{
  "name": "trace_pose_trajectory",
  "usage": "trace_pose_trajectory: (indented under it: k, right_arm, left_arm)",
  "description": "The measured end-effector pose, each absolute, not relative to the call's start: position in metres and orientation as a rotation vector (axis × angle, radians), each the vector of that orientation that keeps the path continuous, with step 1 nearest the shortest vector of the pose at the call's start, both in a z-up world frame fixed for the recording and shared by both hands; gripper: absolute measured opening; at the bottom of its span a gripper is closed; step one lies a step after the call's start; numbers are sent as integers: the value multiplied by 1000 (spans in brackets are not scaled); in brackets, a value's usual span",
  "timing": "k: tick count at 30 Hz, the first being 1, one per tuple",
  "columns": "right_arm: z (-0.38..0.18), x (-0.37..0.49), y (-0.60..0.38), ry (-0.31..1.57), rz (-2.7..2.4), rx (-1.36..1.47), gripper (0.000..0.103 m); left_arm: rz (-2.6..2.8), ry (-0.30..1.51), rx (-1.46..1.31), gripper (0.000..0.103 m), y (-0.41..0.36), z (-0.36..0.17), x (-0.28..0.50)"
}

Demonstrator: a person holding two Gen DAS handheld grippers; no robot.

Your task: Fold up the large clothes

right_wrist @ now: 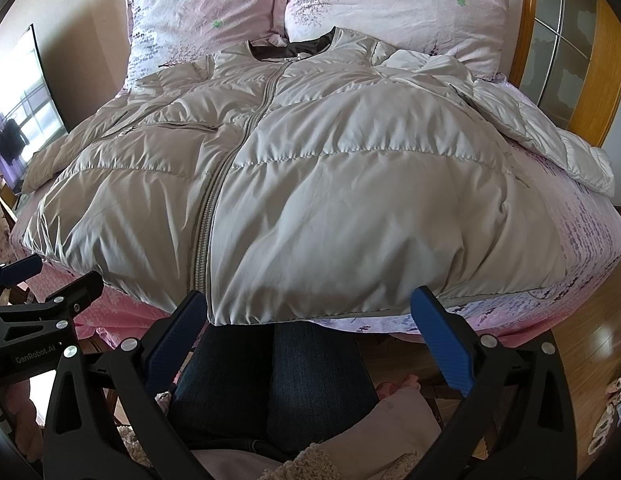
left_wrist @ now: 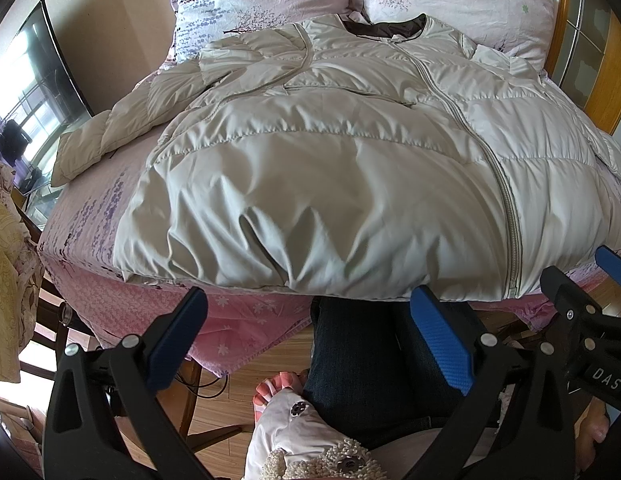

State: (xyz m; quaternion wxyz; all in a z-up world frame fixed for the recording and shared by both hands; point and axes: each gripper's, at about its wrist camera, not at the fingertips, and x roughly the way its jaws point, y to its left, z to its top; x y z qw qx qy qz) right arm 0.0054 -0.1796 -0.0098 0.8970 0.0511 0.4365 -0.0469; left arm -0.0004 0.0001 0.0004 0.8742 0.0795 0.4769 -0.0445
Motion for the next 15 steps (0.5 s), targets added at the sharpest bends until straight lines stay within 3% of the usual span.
trace_pose_trajectory:
  k: [15]
  right_arm:
    - [-6, 5, -181, 898, -94, 112, 102]
  left_arm:
    - [-94, 998, 163, 101, -3, 4, 1]
